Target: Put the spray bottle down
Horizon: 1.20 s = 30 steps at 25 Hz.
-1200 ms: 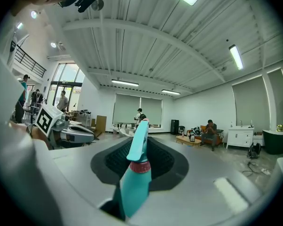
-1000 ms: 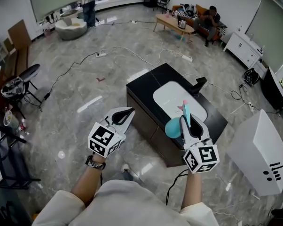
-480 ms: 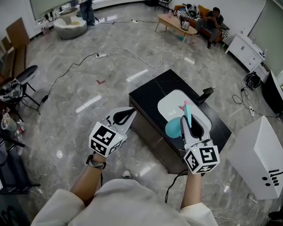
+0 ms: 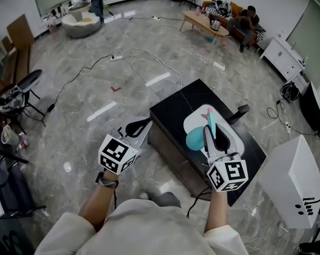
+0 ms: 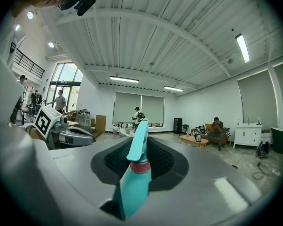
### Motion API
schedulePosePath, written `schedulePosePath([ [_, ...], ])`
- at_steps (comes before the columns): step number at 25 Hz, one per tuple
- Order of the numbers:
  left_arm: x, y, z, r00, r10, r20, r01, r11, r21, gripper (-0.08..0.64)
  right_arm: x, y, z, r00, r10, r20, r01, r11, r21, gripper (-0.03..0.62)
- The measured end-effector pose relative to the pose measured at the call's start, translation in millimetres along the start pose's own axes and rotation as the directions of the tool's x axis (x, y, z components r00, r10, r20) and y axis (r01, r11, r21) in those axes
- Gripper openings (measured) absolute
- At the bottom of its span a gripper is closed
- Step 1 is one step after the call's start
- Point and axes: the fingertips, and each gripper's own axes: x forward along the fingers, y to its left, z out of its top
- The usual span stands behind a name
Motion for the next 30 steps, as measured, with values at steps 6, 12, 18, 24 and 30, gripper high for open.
schedulePosePath([
  [6,15.7,39.9,-12.3,0.999,0.039,-0.026,-0.039,0.999,-0.019,0.003,60.0,-5.0,-6.2,0.999,0.042,0.000,-0.042,0.999,0.006,0.094],
  [12,42.7,75.7,-22.4,0.993,0.102,-0.060,-0.105,0.993,-0.044,0.003,118.9,-16.2,-16.9,0.993,0.114,-0.010,-0.114,0.994,-0.007,0.094],
  [18,66.9,106.6,-26.9,0.984,0.154,-0.087,-0.159,0.986,-0.054,0.003,179.0,-26.6,-35.5,0.982,0.186,-0.029,-0.187,0.982,-0.011,0.094],
  [24,81.0,132.3,-33.5,0.971,0.216,-0.107,-0.224,0.972,-0.070,0.004,231.2,-25.6,-58.8,0.961,0.265,-0.078,-0.267,0.963,-0.022,0.094],
  [30,90.0,149.7,-46.4,0.953,0.267,-0.144,-0.281,0.956,-0.087,0.003,271.6,-20.3,-79.3,0.930,0.353,-0.102,-0.355,0.935,0.001,0.094],
])
